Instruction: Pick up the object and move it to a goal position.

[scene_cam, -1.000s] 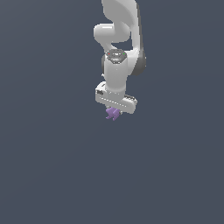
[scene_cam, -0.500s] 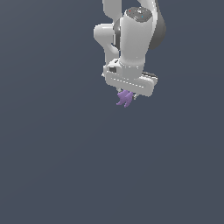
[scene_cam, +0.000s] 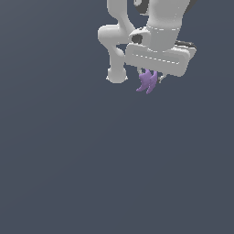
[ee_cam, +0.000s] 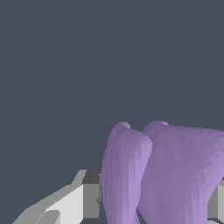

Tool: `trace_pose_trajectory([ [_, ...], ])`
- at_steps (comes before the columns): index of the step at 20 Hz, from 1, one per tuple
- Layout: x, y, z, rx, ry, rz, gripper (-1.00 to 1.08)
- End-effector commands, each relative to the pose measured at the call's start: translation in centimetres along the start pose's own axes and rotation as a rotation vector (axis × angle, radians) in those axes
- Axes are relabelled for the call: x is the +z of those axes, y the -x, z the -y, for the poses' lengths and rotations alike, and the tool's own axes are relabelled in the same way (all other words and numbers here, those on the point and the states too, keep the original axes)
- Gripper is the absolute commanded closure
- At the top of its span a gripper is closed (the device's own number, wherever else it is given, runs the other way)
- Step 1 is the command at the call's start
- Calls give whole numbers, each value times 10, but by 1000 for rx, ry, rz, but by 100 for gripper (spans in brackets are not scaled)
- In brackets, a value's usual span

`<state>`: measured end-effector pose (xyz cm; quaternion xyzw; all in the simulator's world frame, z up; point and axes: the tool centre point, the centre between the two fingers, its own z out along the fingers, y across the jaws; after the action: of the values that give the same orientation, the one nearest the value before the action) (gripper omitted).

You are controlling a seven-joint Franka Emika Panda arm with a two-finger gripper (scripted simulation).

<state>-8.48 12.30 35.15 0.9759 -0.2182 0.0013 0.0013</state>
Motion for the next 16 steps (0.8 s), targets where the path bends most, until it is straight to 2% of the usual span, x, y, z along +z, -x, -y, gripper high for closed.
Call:
trace_pose_trajectory([
  [1, -25, 7, 12, 0, 0, 1, 108],
  [8, -86, 21, 41, 0, -1, 2, 108],
  [16, -125, 28, 61, 0, -2, 3, 108],
])
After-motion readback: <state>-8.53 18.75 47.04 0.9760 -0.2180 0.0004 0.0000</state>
